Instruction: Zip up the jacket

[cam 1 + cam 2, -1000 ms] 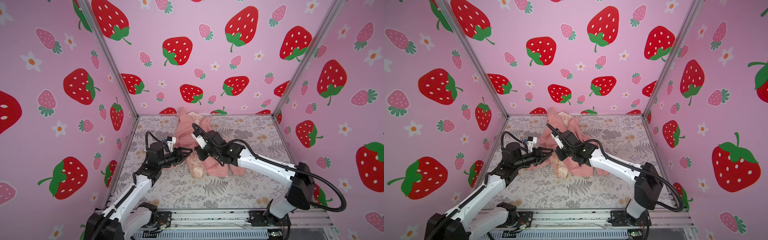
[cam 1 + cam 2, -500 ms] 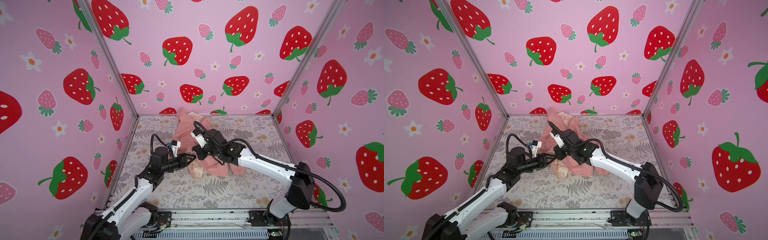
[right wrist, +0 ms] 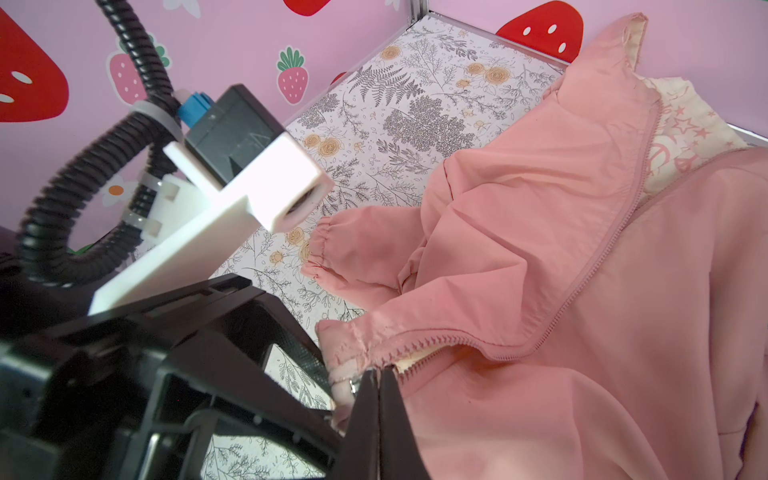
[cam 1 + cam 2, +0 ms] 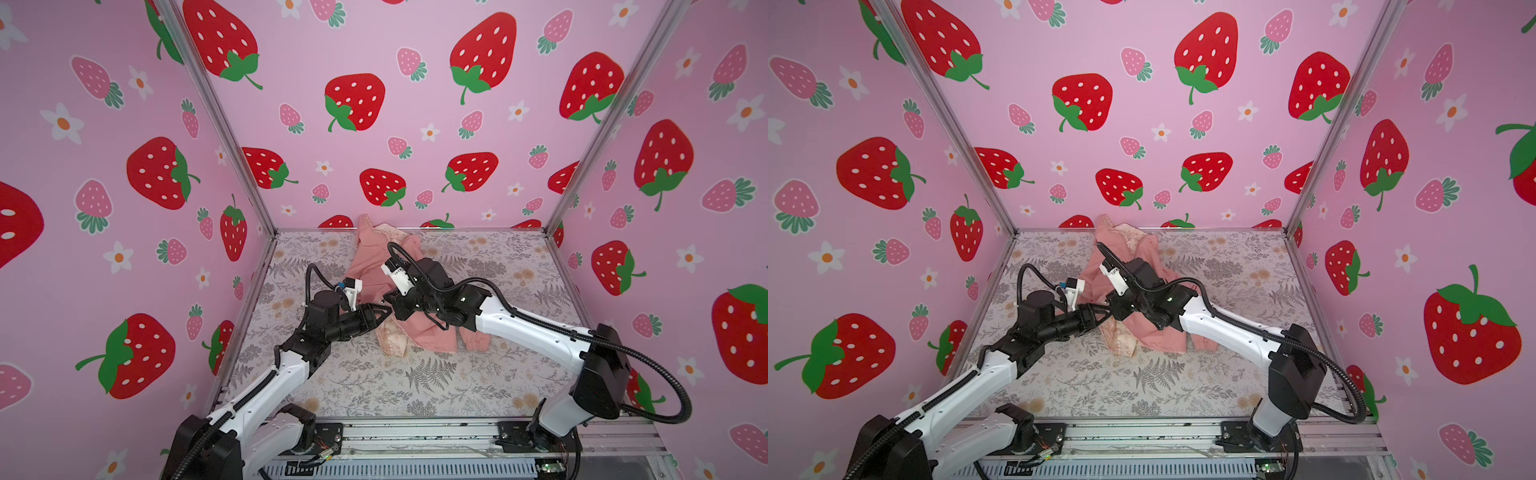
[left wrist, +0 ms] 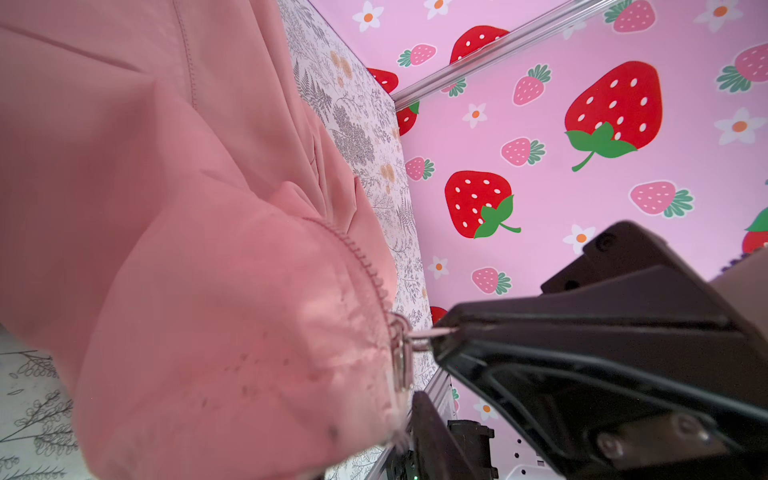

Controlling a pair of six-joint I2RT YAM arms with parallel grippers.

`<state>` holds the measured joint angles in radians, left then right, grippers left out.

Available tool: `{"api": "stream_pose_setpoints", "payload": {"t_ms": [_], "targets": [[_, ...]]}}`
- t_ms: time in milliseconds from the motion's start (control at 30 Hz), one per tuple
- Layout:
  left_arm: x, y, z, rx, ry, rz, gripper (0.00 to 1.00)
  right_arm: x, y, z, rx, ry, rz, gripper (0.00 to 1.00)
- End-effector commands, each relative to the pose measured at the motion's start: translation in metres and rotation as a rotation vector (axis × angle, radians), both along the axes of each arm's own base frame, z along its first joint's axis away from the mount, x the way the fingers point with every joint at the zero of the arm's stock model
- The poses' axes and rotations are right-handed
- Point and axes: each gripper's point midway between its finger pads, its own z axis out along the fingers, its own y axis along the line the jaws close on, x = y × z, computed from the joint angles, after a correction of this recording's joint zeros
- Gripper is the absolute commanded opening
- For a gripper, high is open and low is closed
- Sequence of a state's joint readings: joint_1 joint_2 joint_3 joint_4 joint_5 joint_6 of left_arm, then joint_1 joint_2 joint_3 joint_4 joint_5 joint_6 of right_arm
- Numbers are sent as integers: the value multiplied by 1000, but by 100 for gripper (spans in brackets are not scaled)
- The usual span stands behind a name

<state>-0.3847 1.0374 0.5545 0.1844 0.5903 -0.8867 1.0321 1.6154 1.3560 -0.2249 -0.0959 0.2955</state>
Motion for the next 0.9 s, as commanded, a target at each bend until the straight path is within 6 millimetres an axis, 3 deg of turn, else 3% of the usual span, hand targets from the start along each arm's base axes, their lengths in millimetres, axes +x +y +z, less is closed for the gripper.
{"api": "stream_pose_setpoints", "payload": {"t_ms": [0,133,233,633,867], "targets": [[10,-3,22,-21,-66,10,31,-1,3,0,21,5,10,0],[13,-1,22,-27,-67,33,18,-2,2,-1,19,7,8,0],[13,0,21,-26,-63,44,0,0,-1,-5,8,3,-7,0],[-1,10,13,-3,-59,59,0,38,-37,-36,-76,-60,-215,0],[-3,10,9,3,-44,52,0,36,-34,-26,-24,-46,-187,0]]}}
